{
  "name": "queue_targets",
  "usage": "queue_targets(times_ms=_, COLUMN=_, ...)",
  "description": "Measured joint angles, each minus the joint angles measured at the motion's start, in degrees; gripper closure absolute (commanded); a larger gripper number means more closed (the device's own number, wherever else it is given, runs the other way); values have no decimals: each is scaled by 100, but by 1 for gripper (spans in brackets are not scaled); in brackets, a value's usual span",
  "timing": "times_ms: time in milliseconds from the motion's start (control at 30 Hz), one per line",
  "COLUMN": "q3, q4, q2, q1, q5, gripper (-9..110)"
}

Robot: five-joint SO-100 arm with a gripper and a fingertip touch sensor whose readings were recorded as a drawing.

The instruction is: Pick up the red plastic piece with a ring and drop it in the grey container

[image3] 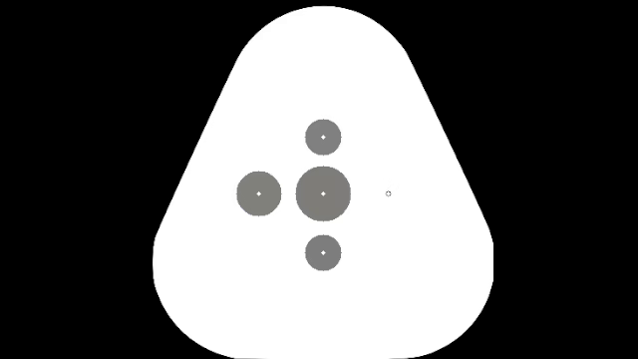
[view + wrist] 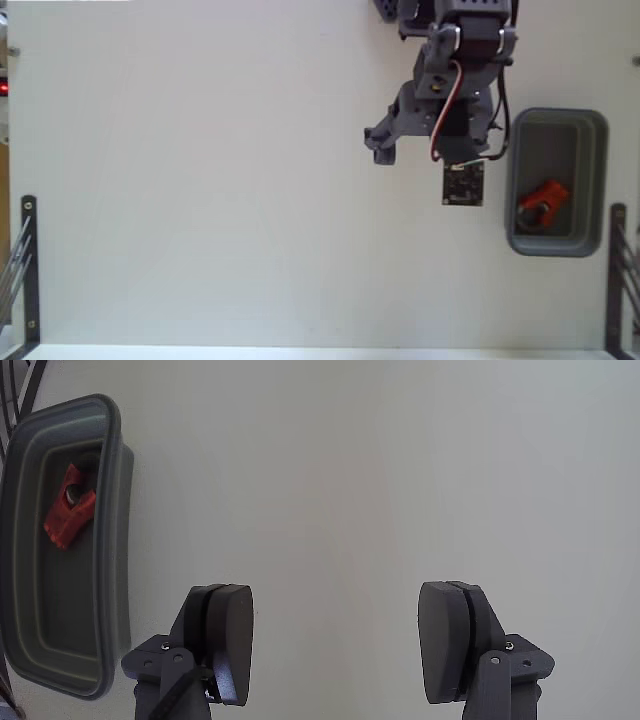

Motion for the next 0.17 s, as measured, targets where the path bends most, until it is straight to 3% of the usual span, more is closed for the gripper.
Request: queue_targets(times_ms=167, q3=0, q4=0, q2=0, q1=0, q5=0, gripper=-9)
